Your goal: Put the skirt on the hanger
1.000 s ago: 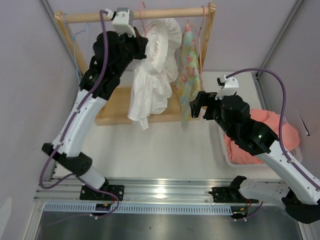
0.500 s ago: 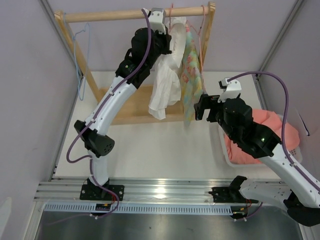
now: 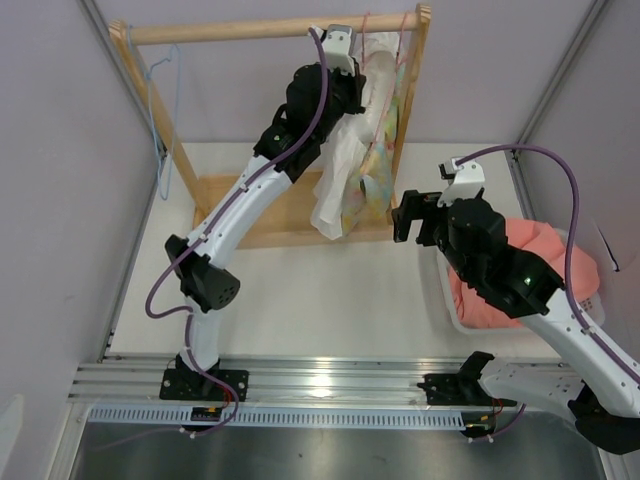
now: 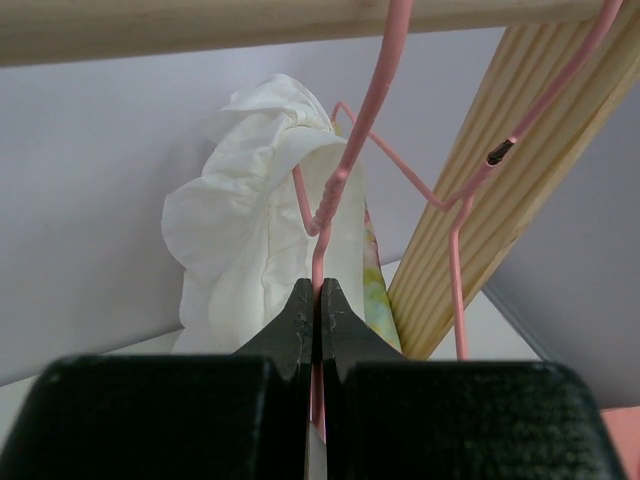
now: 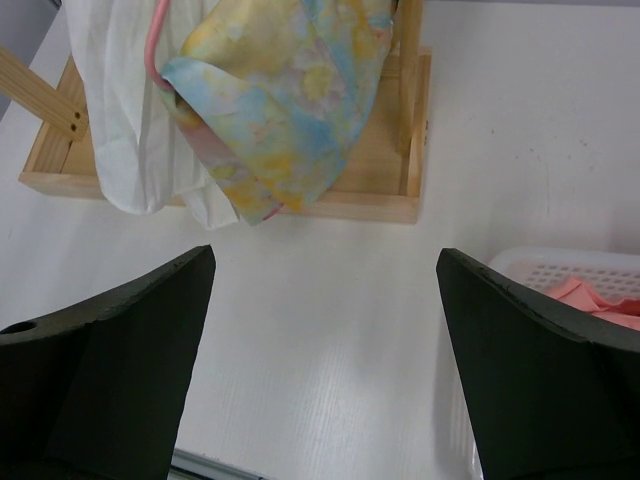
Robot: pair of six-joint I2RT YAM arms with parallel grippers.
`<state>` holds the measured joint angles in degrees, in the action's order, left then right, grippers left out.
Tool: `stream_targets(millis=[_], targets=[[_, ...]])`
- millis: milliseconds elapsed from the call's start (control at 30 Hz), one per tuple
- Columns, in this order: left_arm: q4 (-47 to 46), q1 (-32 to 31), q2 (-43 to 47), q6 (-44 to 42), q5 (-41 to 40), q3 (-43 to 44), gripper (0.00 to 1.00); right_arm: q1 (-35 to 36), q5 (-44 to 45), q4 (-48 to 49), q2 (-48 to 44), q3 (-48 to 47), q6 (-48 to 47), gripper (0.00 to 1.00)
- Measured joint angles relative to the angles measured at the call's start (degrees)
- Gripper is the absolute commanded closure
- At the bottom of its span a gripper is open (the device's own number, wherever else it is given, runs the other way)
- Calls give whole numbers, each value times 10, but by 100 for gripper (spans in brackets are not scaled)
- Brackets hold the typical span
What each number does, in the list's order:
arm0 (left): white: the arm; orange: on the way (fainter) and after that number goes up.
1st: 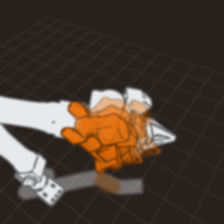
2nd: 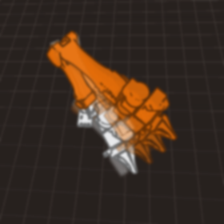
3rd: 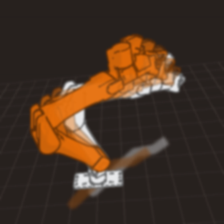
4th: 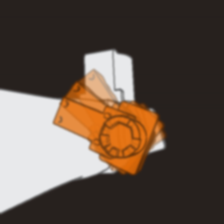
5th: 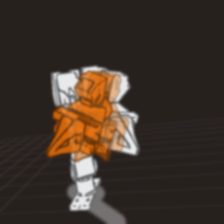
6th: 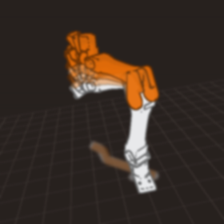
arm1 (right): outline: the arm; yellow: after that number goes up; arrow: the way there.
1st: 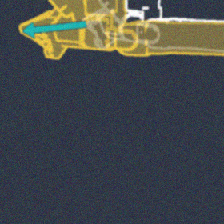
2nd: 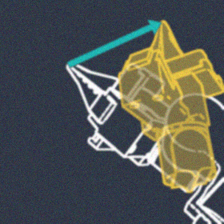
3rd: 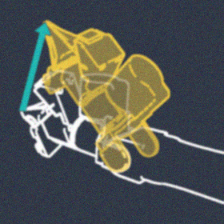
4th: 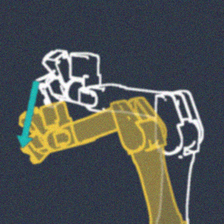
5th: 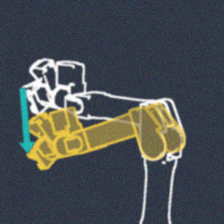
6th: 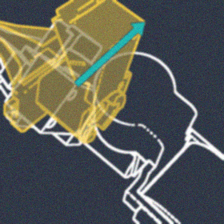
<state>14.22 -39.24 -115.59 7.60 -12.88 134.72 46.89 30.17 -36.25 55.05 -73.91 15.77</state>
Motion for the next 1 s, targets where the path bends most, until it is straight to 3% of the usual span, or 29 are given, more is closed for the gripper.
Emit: stream_targets(millis=[33, 133, 167, 300, 633, 700, 800, 1000], targets=[[-1, 0, 0, 0, 0, 0, 100, 0, 1, -1, -1, 0, 0, 1], [-4, 0, 0, -2, -1, -3, 77, 0, 5, -3, -5, 0, 0, 1], [-13, 0, 5, -2, -3, -16, 64, 0, 6, -5, -7, 0, 0, 1], [-36, 0, 42, -10, -11, -91, 43, 0, 11, -12, -14, 0, 1, 1], [-63, 0, 257, -38, -4, -274, 27, -7, 32, -25, -19, 0, 11, 1], [-63, 0, 303, -38, 13, -283, 20, -16, 33, -28, -17, 0, 15, 1], [-64, 0, 351, -35, 31, -287, 20, -44, 30, -32, -9, 0, 24, 1], [-44, 0, 472, 7, 22, -414, 16, -235, -53, -44, 35, 13, 56, 1]])
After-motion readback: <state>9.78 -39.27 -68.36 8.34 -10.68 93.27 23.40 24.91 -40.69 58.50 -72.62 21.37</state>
